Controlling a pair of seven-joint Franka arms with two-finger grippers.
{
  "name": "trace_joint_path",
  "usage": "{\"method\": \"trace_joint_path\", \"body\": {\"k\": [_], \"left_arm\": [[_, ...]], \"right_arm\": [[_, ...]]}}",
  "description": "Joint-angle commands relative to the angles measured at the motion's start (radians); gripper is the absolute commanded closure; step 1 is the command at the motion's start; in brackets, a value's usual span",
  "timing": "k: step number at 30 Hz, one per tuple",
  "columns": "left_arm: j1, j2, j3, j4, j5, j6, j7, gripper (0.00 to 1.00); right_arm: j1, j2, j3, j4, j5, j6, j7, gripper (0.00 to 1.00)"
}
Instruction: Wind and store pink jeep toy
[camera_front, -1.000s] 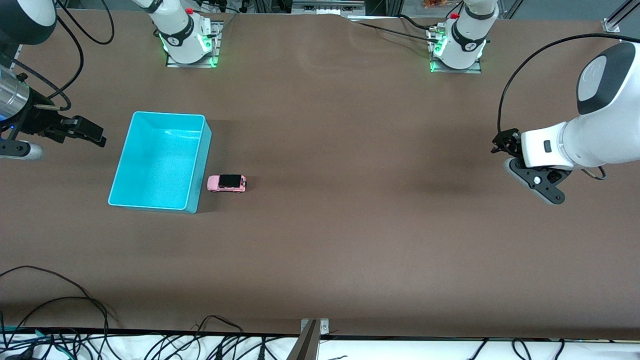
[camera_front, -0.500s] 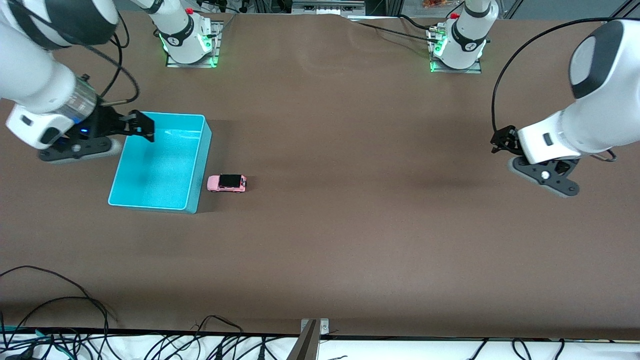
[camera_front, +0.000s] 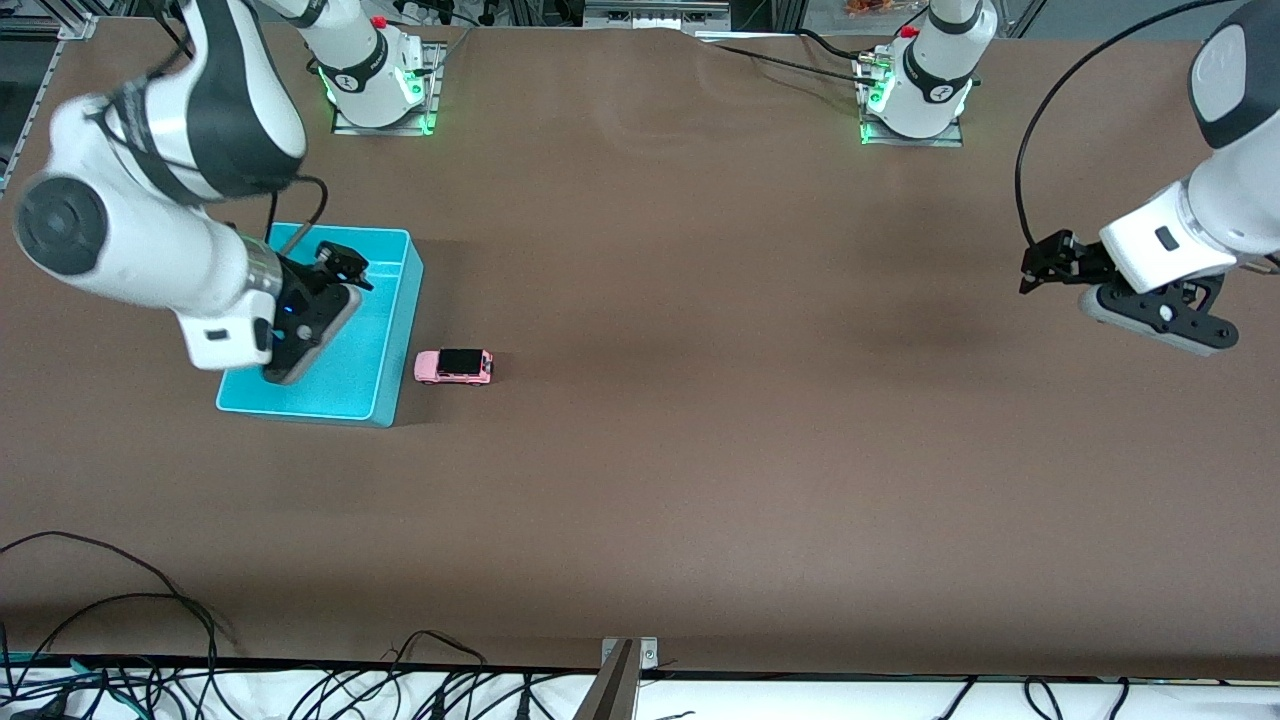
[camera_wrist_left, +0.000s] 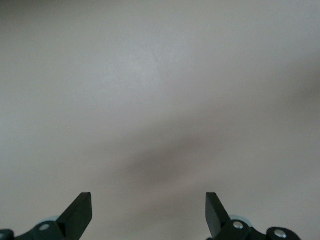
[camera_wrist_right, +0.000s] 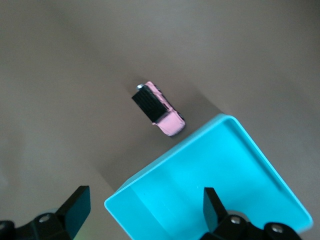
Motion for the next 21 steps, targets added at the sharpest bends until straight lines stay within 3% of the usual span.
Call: {"method": "trace_joint_path", "body": {"k": [1, 11, 21], "left_arm": [[-0.012, -0.039, 0.017, -0.057, 0.026, 0.061, -0.021, 0.00], [-0.021, -0.094, 0.031, -0.052, 0.048, 0.104, -0.024, 0.00], [-0.018, -0.122, 0.028, -0.084, 0.054, 0.096, -0.172, 0.00]], "right_arm": [[0.004, 0.078, 0.008, -0.015, 0.037, 0.058, -0.222, 0.00], [0.079, 0.098, 0.023, -0.203, 0.024, 0.337, -0.316, 0.00], [0.103, 0.160, 0.023, -0.369, 0.023, 0.641, -0.459, 0.00]]}}
